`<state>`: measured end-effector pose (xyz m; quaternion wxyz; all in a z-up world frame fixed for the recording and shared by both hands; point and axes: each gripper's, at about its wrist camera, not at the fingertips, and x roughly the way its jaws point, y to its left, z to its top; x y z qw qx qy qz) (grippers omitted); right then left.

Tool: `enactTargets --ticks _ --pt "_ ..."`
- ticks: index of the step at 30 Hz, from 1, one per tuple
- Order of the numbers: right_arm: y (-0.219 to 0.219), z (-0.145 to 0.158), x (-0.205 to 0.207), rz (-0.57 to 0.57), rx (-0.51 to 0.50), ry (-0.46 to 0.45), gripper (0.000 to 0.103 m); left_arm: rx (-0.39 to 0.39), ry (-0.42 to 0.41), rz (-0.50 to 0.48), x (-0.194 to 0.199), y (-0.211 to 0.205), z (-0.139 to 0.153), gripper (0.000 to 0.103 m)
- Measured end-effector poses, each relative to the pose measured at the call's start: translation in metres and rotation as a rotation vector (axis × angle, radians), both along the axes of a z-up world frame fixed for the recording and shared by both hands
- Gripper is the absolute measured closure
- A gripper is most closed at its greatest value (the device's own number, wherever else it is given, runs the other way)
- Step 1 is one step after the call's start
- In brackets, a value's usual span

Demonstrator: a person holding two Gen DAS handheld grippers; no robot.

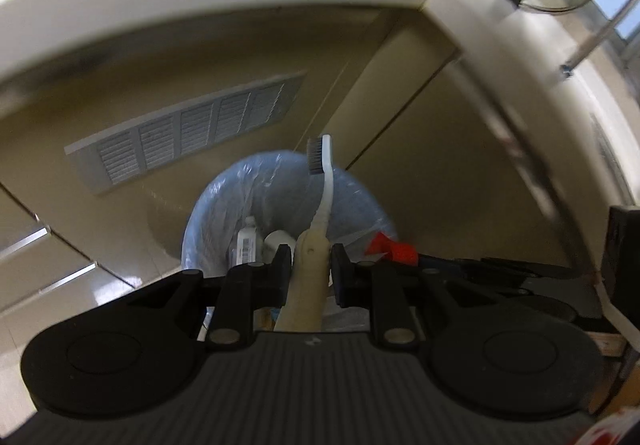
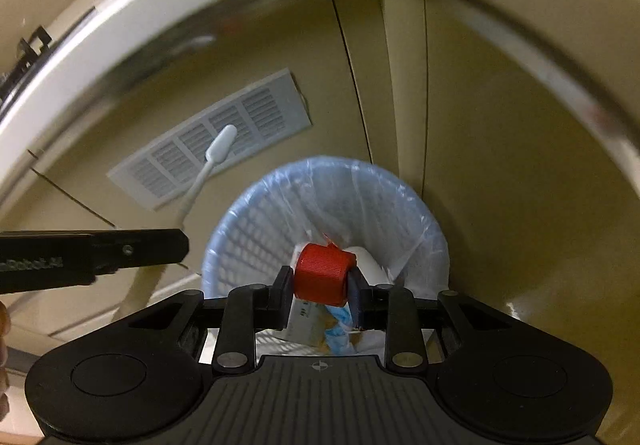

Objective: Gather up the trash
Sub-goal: 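Carry the toothbrush and red cap down over the wastebasket with both tools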

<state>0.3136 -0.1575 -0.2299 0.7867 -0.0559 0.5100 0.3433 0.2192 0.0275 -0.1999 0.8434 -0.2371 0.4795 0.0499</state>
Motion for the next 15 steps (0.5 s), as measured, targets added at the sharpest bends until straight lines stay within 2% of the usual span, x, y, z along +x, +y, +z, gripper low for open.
enactTargets --ticks 7,15 --pt "-0.003 -0.031 0.016 0.013 -0.013 0.012 0.074 -0.049 0.031 0.061 0.019 -0.005 -0.035 0.084" --pt "-0.005 -0.051 0.029 0.011 -0.027 0.021 0.074 -0.044 0.061 0.084 0.039 -0.014 -0.061 0.084"
